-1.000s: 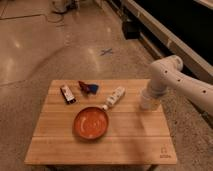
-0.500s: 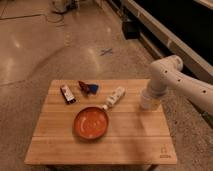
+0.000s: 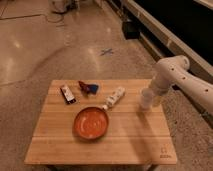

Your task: Place the ceramic cup in the ceramic bowl

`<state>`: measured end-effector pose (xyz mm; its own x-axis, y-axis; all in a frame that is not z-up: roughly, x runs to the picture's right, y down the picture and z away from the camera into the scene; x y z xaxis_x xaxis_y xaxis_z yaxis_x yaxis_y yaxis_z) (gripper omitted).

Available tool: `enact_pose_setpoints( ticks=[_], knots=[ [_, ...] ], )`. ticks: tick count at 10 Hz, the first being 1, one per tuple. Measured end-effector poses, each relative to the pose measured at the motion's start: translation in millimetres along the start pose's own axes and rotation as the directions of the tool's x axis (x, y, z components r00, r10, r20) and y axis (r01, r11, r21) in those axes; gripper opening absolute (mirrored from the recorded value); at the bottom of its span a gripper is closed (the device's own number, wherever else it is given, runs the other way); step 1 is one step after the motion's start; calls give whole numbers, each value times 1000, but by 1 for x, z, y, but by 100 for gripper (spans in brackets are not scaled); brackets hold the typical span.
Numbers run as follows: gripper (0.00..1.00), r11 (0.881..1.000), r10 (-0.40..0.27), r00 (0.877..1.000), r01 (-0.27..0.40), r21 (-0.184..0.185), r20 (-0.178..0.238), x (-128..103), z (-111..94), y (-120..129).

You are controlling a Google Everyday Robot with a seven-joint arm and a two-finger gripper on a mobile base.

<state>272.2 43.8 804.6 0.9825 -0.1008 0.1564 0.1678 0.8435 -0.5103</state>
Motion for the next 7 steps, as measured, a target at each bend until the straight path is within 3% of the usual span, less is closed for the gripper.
enact_pose_setpoints(
  ticks=[4, 7],
  knots=[
    [65, 1000, -10, 999, 11, -17, 48, 14, 4, 4],
    [65, 999, -9, 996, 13, -51, 86, 15, 25, 18]
  ],
)
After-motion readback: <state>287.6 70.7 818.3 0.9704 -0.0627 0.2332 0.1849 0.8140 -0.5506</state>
